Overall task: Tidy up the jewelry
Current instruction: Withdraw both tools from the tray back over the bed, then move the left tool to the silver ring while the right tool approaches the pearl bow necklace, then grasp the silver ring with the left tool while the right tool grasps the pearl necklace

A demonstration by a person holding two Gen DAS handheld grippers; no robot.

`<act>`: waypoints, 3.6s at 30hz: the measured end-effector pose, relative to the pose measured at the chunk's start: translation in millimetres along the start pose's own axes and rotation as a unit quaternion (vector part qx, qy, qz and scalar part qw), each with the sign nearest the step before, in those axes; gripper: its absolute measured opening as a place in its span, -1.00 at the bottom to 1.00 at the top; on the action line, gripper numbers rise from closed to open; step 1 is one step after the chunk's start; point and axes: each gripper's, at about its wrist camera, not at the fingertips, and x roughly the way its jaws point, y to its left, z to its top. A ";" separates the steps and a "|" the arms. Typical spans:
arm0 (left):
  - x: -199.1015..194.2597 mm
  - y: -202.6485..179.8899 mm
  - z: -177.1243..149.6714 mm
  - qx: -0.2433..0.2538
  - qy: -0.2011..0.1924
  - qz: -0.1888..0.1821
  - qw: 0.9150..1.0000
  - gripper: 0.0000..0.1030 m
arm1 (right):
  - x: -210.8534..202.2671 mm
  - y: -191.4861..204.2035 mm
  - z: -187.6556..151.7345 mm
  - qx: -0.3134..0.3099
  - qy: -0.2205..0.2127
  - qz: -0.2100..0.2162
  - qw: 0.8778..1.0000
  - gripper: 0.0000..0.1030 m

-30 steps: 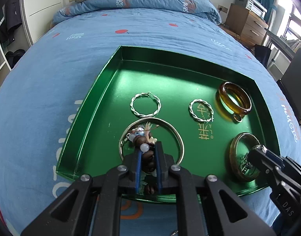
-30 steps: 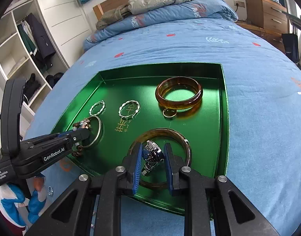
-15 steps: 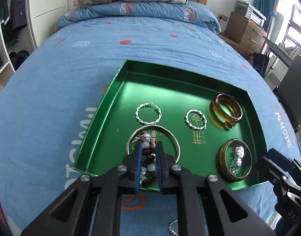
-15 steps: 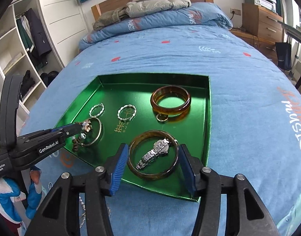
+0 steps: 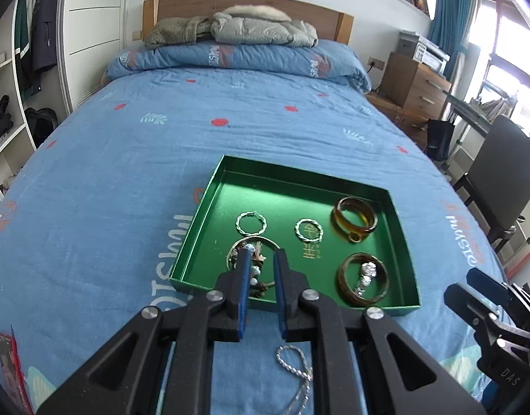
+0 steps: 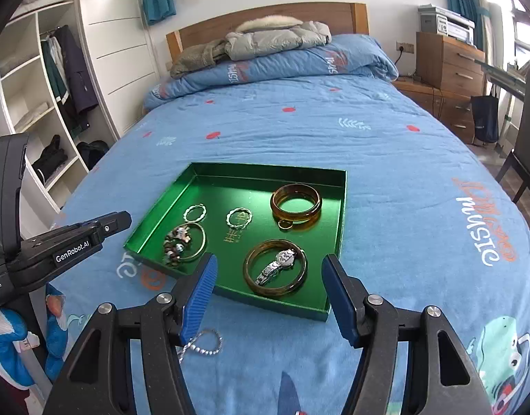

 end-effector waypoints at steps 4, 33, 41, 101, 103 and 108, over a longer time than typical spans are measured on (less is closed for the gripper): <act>-30.7 -3.2 -11.6 0.004 -0.010 -0.006 1.000 -0.75 | -23.5 8.0 -7.7 -0.011 -0.011 0.001 1.000 0.20; -232.2 2.8 -144.7 0.007 -0.097 0.087 0.991 -0.74 | -193.6 65.7 -122.5 -0.083 -0.075 0.020 0.993 0.27; -256.2 5.0 -160.3 0.007 -0.108 0.086 0.990 -0.62 | -212.3 66.4 -136.4 -0.073 -0.086 0.026 0.993 0.27; 31.7 67.8 -138.7 0.079 0.042 -0.008 0.996 -0.31 | 84.3 84.4 -105.6 -0.064 0.094 0.075 0.991 -0.05; 33.0 67.8 -140.4 0.080 0.037 -0.006 0.996 -0.31 | 88.2 89.5 -105.3 -0.084 0.092 0.065 0.990 -0.06; 36.7 71.1 -137.0 0.073 0.039 -0.008 0.997 -0.52 | 94.9 92.6 -105.1 -0.118 0.081 0.052 0.988 -0.21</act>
